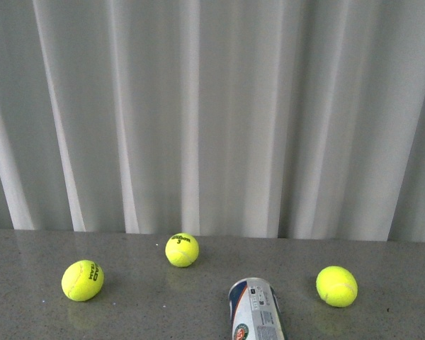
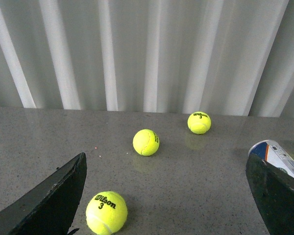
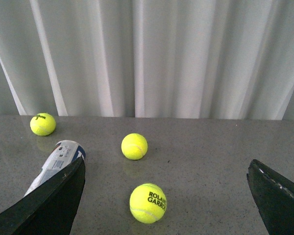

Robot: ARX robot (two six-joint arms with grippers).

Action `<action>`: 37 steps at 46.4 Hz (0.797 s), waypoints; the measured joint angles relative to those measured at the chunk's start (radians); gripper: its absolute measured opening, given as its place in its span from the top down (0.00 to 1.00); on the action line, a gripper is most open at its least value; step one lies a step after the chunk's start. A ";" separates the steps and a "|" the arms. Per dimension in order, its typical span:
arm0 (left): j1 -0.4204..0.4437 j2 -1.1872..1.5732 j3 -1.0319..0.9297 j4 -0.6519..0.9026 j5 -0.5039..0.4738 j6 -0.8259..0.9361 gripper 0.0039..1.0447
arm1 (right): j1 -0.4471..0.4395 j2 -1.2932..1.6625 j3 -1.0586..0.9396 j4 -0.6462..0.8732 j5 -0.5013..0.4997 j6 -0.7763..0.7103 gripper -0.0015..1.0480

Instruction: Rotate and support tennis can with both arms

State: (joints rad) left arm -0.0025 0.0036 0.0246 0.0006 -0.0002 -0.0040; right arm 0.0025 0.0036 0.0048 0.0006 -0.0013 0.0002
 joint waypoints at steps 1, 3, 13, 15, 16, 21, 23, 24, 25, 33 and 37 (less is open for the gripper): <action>0.000 0.000 0.000 0.000 0.000 0.000 0.06 | 0.000 0.000 0.000 0.000 0.000 0.000 0.07; 0.000 0.000 0.000 0.000 0.000 0.000 0.06 | 0.000 0.000 0.000 0.000 0.000 0.000 0.07; 0.000 0.000 0.000 0.000 0.000 0.000 0.06 | 0.000 0.000 0.000 0.000 0.000 0.000 0.07; 0.000 0.000 0.000 0.000 0.000 0.000 0.06 | 0.000 0.000 0.000 0.000 0.000 0.000 0.07; 0.000 0.000 0.000 0.000 0.000 0.000 0.06 | 0.000 0.000 0.000 0.000 0.000 0.000 0.07; 0.000 0.000 0.000 0.000 0.000 0.000 0.06 | -0.007 0.020 0.015 -0.042 -0.029 0.018 0.07; 0.000 0.000 0.000 0.000 0.000 0.000 0.06 | -0.010 0.116 0.076 -0.166 -0.074 0.063 0.07; 0.000 0.000 0.000 0.000 0.000 0.000 0.06 | -0.005 0.171 0.099 -0.186 -0.074 0.074 0.07; 0.000 0.000 0.000 0.000 0.000 0.000 0.06 | 0.000 0.227 0.117 -0.188 -0.075 0.089 0.07; 0.000 -0.001 0.000 0.000 0.000 0.000 0.06 | 0.128 0.797 0.367 -0.137 -0.084 0.193 0.07; 0.000 0.000 0.000 0.000 0.000 0.000 0.06 | 0.183 1.062 0.505 -0.138 -0.112 0.238 0.07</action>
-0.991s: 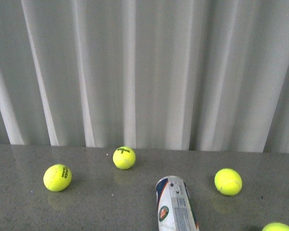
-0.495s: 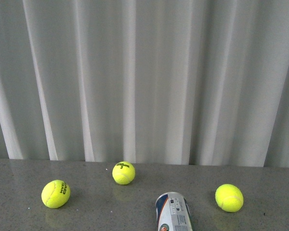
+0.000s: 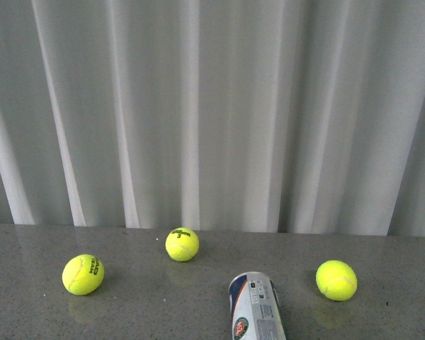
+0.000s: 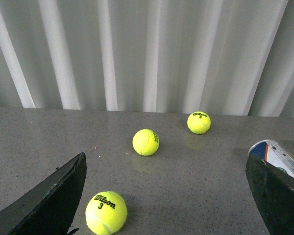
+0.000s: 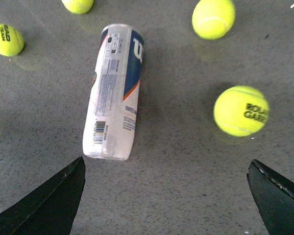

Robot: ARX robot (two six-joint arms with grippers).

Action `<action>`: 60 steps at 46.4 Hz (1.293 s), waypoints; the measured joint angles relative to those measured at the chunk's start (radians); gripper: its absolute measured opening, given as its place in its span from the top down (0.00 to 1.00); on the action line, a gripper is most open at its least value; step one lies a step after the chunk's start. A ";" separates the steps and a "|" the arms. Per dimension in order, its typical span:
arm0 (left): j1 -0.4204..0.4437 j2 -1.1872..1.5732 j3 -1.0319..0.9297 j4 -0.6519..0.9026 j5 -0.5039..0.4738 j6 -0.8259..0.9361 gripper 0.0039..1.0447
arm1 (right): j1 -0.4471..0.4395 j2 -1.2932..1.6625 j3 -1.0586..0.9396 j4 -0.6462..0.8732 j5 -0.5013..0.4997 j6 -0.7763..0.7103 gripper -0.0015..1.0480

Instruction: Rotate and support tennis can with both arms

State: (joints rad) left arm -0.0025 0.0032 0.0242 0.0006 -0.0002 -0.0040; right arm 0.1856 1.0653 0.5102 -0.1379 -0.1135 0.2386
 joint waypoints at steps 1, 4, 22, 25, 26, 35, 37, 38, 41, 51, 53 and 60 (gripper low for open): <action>0.000 0.000 0.000 0.000 0.000 0.000 0.06 | 0.009 0.046 0.027 -0.004 -0.002 0.006 0.07; 0.000 0.000 0.000 0.000 0.000 0.000 0.06 | 0.037 0.193 0.111 -0.002 0.010 0.016 0.07; 0.000 0.000 0.000 0.000 0.000 0.000 0.06 | 0.107 0.682 0.417 -0.014 -0.021 0.084 0.07; 0.000 0.000 0.000 0.000 0.000 0.000 0.06 | 0.113 0.716 0.440 -0.014 -0.019 0.090 0.07; 0.000 0.000 0.000 0.000 0.000 0.000 0.06 | 0.115 0.735 0.454 -0.013 -0.021 0.096 0.07; 0.000 0.000 0.000 0.000 0.000 0.000 0.06 | 0.125 0.868 0.559 -0.006 -0.054 0.106 0.07; 0.000 0.000 0.000 0.000 0.000 0.000 0.06 | 0.126 0.903 0.590 -0.011 -0.058 0.106 0.07; 0.000 0.000 0.000 0.000 0.000 0.000 0.06 | 0.126 0.917 0.602 -0.015 -0.056 0.106 0.07; 0.000 0.000 0.000 0.000 0.000 0.000 0.06 | 0.126 0.976 0.654 -0.026 -0.062 0.106 0.07; 0.000 0.000 0.000 0.000 0.000 0.000 0.06 | 0.143 1.085 0.745 -0.053 -0.066 0.109 0.07; 0.000 0.000 0.000 0.000 0.000 0.000 0.06 | 0.148 1.096 0.750 -0.053 -0.069 0.109 0.07; 0.000 0.000 0.000 0.000 0.000 0.000 0.06 | 0.168 1.108 0.753 -0.050 -0.078 0.099 0.23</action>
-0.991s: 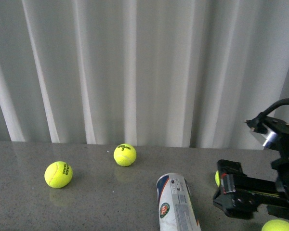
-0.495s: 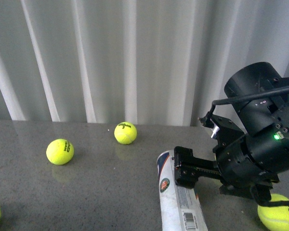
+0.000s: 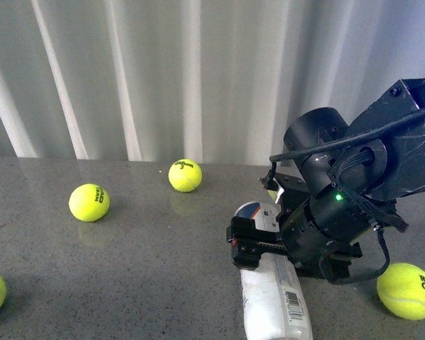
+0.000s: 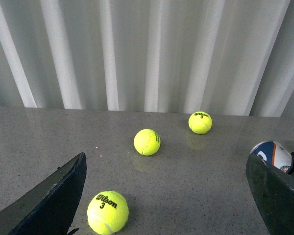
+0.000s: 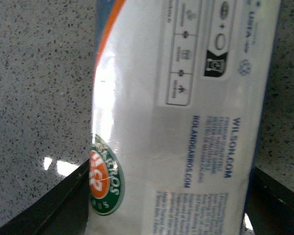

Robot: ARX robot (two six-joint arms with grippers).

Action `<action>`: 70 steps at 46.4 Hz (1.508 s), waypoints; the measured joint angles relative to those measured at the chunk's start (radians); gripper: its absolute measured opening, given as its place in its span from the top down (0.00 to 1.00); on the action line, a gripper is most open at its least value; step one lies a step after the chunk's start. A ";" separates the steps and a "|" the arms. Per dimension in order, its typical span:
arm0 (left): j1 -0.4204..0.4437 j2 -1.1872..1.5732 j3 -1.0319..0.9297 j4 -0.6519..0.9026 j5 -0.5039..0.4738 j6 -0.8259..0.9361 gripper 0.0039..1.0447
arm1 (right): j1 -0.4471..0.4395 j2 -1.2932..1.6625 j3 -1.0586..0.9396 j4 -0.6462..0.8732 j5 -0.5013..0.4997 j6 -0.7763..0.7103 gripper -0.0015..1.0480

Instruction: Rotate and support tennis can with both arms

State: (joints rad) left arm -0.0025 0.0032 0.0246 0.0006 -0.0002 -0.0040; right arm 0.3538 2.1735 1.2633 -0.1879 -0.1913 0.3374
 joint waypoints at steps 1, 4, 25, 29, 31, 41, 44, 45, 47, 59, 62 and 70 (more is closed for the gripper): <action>0.000 0.000 0.000 0.000 0.000 0.000 0.06 | 0.001 0.000 0.000 0.002 -0.003 -0.003 0.26; 0.000 0.000 0.000 0.000 0.000 0.000 0.06 | 0.003 -0.002 -0.005 0.016 -0.009 -0.021 0.35; 0.000 0.000 0.000 0.000 0.000 0.000 0.06 | 0.006 -0.195 -0.098 0.090 0.106 -0.795 0.74; 0.000 0.000 0.000 0.000 0.000 0.000 0.06 | 0.019 -0.220 -0.096 0.095 0.111 -0.991 0.76; 0.000 0.000 0.000 0.000 0.000 0.000 0.06 | 0.027 -0.226 -0.096 0.102 0.107 -1.090 0.78; 0.000 0.000 0.000 0.000 0.000 0.000 0.06 | 0.076 -0.198 -0.101 0.159 0.080 -1.569 0.83; 0.000 0.000 0.000 0.000 0.000 0.000 0.06 | 0.095 -0.172 -0.100 0.179 0.074 -1.662 0.84; 0.000 0.000 0.000 0.000 0.000 0.000 0.06 | 0.101 -0.164 -0.099 0.180 0.066 -1.680 0.85; 0.000 0.000 0.000 0.000 0.000 0.000 0.06 | 0.116 -0.140 -0.097 0.188 0.062 -1.700 0.86; 0.000 0.000 0.000 0.000 0.000 0.000 0.06 | 0.167 -0.017 -0.081 0.258 0.055 -1.674 0.88; 0.000 0.000 0.000 0.000 0.000 0.000 0.06 | 0.170 0.008 -0.081 0.280 0.050 -1.665 0.88; 0.000 0.000 0.000 0.000 0.000 0.000 0.06 | 0.177 0.015 -0.079 0.293 0.031 -1.622 0.80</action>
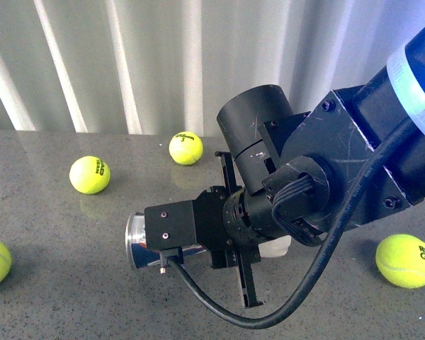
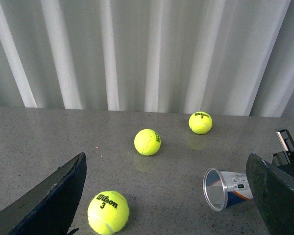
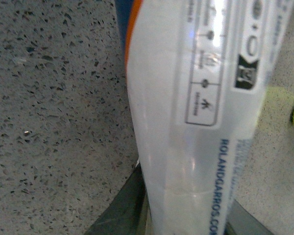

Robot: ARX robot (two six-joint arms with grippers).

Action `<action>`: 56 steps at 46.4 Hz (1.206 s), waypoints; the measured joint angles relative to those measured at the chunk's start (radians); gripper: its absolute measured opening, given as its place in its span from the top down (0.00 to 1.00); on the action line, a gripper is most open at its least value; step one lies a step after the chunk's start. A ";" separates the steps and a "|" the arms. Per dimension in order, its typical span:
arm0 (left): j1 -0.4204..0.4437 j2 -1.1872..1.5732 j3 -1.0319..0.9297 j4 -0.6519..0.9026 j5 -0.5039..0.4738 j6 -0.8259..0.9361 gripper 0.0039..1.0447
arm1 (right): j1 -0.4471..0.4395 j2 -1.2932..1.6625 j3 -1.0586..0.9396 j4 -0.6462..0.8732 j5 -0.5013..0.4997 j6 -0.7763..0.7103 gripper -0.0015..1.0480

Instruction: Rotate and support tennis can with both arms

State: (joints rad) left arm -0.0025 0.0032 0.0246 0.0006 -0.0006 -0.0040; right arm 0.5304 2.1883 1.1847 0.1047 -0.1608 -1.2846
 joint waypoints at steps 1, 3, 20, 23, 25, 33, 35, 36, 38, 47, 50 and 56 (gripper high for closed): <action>0.000 0.000 0.000 0.000 0.000 0.000 0.06 | 0.000 0.000 0.000 0.000 -0.003 0.008 0.76; 0.000 0.000 0.000 0.000 0.000 0.000 0.06 | 0.002 0.000 -0.003 0.002 -0.014 0.025 0.67; 0.000 0.000 0.000 0.000 0.000 0.000 0.06 | 0.006 -0.060 -0.017 -0.045 -0.084 0.166 0.20; 0.000 0.000 0.000 0.000 0.000 0.000 0.06 | 0.006 -0.094 -0.027 -0.044 -0.087 0.185 0.07; 0.000 0.000 0.000 0.000 0.000 0.000 0.06 | 0.006 -0.108 -0.034 -0.046 -0.092 0.194 0.05; 0.000 0.000 0.000 0.000 0.000 0.000 0.06 | 0.006 -0.146 -0.066 -0.042 -0.104 0.220 0.07; 0.000 0.000 0.000 0.000 0.000 0.000 0.06 | 0.006 -0.155 -0.076 -0.037 -0.106 0.228 0.07; 0.000 0.000 0.000 0.000 0.000 0.000 0.06 | 0.006 -0.161 -0.082 -0.034 -0.106 0.233 0.07; 0.000 0.000 0.000 0.000 0.000 0.000 0.06 | 0.006 -0.172 -0.091 -0.033 -0.109 0.241 0.07; 0.000 0.000 0.000 0.000 0.000 0.000 0.06 | 0.001 -0.240 -0.137 -0.016 -0.130 0.294 0.07; 0.000 0.000 0.000 0.000 0.000 0.000 0.06 | -0.002 -0.266 -0.156 -0.003 -0.134 0.316 0.07; 0.000 0.000 0.000 0.000 0.000 0.000 0.06 | -0.017 -0.330 -0.201 0.019 -0.156 0.388 0.07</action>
State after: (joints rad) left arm -0.0025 0.0032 0.0246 0.0006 -0.0006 -0.0040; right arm 0.5137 1.8580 0.9833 0.1242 -0.3172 -0.8967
